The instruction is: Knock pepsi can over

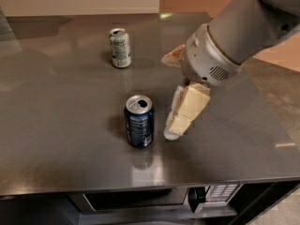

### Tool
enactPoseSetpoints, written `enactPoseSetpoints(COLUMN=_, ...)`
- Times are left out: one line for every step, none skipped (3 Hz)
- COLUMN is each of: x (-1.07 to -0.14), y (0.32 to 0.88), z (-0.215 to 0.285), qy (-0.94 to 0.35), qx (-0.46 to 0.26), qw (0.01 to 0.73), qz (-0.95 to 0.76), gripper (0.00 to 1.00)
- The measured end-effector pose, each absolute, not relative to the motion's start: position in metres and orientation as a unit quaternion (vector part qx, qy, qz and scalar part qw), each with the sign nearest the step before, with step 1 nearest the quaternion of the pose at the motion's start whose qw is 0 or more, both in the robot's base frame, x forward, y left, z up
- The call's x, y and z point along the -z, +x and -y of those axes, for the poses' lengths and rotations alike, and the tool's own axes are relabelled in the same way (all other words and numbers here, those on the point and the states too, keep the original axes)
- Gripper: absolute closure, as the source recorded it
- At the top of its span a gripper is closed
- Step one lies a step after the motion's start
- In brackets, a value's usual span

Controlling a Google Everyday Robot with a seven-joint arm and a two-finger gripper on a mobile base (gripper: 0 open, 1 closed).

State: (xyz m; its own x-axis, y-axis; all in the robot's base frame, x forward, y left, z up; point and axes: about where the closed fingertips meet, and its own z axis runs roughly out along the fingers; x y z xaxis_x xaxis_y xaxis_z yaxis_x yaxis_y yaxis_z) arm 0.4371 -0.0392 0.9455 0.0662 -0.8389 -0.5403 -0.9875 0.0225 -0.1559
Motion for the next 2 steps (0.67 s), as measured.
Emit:
enactPoseSetpoints(x=-0.926, y=0.433, z=0.008, qy=-0.690, qx=-0.178, qw=0.262, qz=-0.651, gripper=0.00)
enactPoseSetpoints(x=-0.911, y=0.432, z=-0.010, qy=-0.689, qx=-0.201, qw=0.267, qz=-0.644, gripper=0.00)
